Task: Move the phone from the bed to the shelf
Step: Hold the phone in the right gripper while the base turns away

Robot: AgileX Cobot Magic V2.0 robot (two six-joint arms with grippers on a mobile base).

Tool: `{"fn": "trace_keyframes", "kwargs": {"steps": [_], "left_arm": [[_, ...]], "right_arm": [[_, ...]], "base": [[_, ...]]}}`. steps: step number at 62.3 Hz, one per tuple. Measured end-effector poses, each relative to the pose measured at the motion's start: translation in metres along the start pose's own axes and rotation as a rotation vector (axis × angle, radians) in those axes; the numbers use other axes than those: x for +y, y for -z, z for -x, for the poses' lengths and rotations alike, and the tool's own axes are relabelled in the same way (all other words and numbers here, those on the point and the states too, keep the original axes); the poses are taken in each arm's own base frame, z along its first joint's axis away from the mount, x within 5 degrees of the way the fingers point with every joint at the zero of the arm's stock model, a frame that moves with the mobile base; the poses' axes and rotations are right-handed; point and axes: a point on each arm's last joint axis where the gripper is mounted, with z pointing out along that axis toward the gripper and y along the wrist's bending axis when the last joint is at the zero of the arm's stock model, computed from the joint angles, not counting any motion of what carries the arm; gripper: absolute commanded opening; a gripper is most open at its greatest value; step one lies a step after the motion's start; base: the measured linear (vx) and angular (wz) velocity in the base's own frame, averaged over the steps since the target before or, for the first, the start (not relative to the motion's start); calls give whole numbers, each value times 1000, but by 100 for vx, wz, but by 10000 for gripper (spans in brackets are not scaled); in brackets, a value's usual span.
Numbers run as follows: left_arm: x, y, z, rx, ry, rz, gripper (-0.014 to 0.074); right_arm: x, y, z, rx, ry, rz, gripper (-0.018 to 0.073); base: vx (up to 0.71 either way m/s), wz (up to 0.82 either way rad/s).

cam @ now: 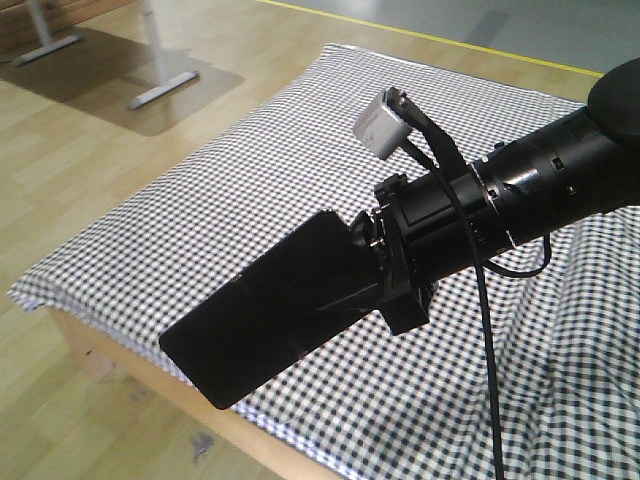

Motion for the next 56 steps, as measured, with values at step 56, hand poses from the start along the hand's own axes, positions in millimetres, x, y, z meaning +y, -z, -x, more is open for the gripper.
{"fn": "trace_keyframes", "kwargs": {"steps": [56], "left_arm": [[0, 0, 0, 0, 0, 0, 1]], "right_arm": [[0, 0, 0, 0, 0, 0, -2]], "base": [[-14, 53]]}}
